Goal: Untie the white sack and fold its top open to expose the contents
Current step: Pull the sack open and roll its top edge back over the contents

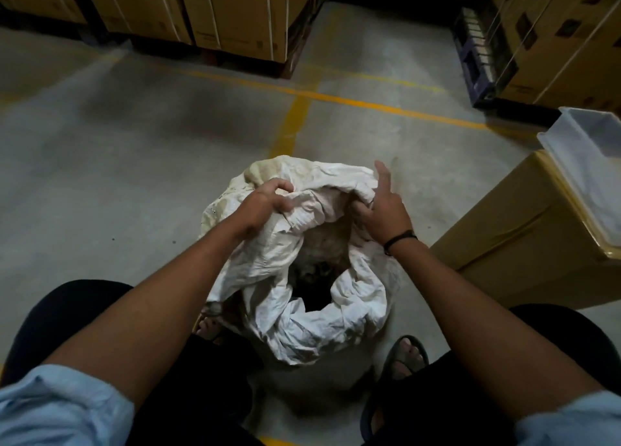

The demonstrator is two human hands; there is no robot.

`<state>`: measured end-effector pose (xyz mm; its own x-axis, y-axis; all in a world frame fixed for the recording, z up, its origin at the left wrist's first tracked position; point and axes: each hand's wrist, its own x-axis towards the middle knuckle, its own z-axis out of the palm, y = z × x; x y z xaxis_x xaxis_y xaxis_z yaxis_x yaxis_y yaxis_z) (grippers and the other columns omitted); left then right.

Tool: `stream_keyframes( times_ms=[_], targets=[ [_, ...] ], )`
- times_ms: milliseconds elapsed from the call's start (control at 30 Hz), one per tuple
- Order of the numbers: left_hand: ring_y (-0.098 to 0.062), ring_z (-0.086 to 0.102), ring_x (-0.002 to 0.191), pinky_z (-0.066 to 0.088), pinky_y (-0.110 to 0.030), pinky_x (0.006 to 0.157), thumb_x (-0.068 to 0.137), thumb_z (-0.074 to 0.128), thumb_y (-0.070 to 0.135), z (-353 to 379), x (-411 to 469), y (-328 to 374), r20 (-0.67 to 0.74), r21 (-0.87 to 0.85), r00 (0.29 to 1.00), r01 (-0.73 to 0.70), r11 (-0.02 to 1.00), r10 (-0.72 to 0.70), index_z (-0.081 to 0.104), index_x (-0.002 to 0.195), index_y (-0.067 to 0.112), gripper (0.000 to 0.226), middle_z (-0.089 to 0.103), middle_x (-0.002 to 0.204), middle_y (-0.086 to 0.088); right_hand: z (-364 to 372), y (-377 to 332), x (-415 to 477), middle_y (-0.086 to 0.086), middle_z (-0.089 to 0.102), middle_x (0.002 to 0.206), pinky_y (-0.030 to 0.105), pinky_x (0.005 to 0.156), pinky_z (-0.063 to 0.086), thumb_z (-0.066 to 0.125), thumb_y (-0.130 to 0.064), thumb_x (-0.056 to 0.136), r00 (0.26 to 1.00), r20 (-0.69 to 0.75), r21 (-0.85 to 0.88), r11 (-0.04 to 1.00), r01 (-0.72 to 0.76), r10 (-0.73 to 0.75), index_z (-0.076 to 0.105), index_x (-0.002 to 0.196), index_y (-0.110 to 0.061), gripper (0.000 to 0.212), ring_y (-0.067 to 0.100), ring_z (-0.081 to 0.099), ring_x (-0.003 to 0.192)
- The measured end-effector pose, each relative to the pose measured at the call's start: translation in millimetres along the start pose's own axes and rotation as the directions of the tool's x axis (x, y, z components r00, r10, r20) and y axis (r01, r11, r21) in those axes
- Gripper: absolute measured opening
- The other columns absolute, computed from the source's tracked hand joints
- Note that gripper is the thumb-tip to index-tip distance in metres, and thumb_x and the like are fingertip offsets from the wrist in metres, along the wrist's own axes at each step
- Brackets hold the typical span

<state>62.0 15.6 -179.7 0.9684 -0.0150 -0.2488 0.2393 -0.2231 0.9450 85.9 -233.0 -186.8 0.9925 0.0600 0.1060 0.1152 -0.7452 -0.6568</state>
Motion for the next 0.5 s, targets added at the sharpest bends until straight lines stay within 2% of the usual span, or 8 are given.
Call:
stream_keyframes(
  times_ms=[133,167,233,333,367,433,467,500],
  targets=[
    [-0.012,0.056,0.08,0.044,-0.02,0.07,0.074,0.062,0.005,-0.3,0.2,-10.6,-0.106,-0.135,0.991,0.061,0.989,-0.076,0.064,0.099,0.013,0.027,0.062,0.088,0.001,1.1,9.3,25.7,0.014,0.069,0.117,0.021,0.085,0.04,0.07,-0.015,0.09,0.982,0.145,0.209,0.966,-0.15,0.121,0.064,0.126,-0.004,0.038,0.021,0.062,0.104],
    [-0.01,0.057,0.079,0.045,-0.018,0.069,0.082,0.058,-0.002,0.2,2.6,-14.4,-0.147,-0.165,0.984,0.076,0.983,-0.1,0.064,0.097,0.01,0.02,0.064,0.084,0.002,-1.9,16.9,31.4,0.013,0.071,0.112,0.024,0.088,0.043,0.071,-0.011,0.088,0.951,0.248,0.331,0.907,-0.261,0.183,0.069,0.119,-0.002,0.032,0.02,0.063,0.102],
    [-0.009,0.059,0.067,0.047,-0.013,0.061,0.092,0.049,-0.007,0.8,9.8,-25.1,-0.185,-0.223,0.96,0.167,0.96,-0.21,0.062,0.079,0.005,0.023,0.065,0.059,0.008,-11.0,29.0,32.9,0.015,0.074,0.107,0.036,0.095,0.052,0.068,-0.006,0.087,0.836,0.496,0.543,0.667,-0.511,0.236,0.072,0.111,0.001,0.025,0.026,0.066,0.102],
    [-0.023,0.056,0.062,0.049,-0.027,0.058,0.086,0.052,-0.003,-1.0,21.1,-44.9,-0.1,-0.336,0.894,0.383,0.861,-0.437,0.063,0.05,0.006,0.039,0.061,0.059,-0.007,-17.9,38.3,23.8,0.012,0.075,0.104,0.032,0.087,0.059,0.055,-0.004,0.093,0.727,0.65,0.582,0.471,-0.662,0.219,0.078,0.097,-0.002,0.024,0.024,0.072,0.095],
    [-0.025,0.057,0.065,0.048,-0.029,0.06,0.084,0.055,0.002,-3.2,25.4,-49.5,-0.09,-0.29,0.888,0.409,0.865,-0.45,0.066,0.048,0.01,0.038,0.061,0.064,-0.009,-15.7,42.1,23.2,0.011,0.076,0.097,0.031,0.079,0.061,0.054,-0.003,0.092,0.728,0.639,0.574,0.474,-0.667,0.25,0.079,0.091,-0.002,0.025,0.024,0.073,0.09],
    [-0.025,0.06,0.077,0.046,-0.031,0.066,0.082,0.067,0.017,-5.0,28.4,-48.9,-0.157,-0.041,0.91,0.382,0.923,-0.383,0.071,0.064,0.014,0.019,0.065,0.074,-0.004,-11.1,44.2,25.6,0.009,0.076,0.092,0.035,0.073,0.059,0.072,-0.013,0.078,0.752,0.47,0.46,0.599,-0.656,0.462,0.076,0.096,-0.001,0.022,0.03,0.071,0.095],
    [-0.024,0.059,0.082,0.046,-0.032,0.07,0.081,0.073,0.028,-4.5,28.2,-48.5,-0.215,0.113,0.93,0.328,0.938,-0.299,0.07,0.081,0.014,0.014,0.066,0.081,-0.001,-8.8,46.4,26.6,0.009,0.074,0.102,0.038,0.077,0.056,0.082,-0.023,0.068,0.776,0.306,0.323,0.706,-0.63,0.552,0.069,0.109,-0.001,0.048,0.031,0.068,0.102],
    [-0.022,0.058,0.086,0.047,-0.034,0.074,0.08,0.078,0.038,-2.6,26.1,-46.8,-0.278,0.281,0.937,0.29,0.915,-0.212,0.064,0.098,0.016,0.032,0.064,0.088,0.001,-6.5,48.4,26.3,0.011,0.068,0.114,0.04,0.081,0.053,0.086,-0.031,0.063,0.799,0.139,0.163,0.782,-0.602,0.586,0.057,0.122,-0.003,0.071,0.033,0.065,0.107]
  ],
)
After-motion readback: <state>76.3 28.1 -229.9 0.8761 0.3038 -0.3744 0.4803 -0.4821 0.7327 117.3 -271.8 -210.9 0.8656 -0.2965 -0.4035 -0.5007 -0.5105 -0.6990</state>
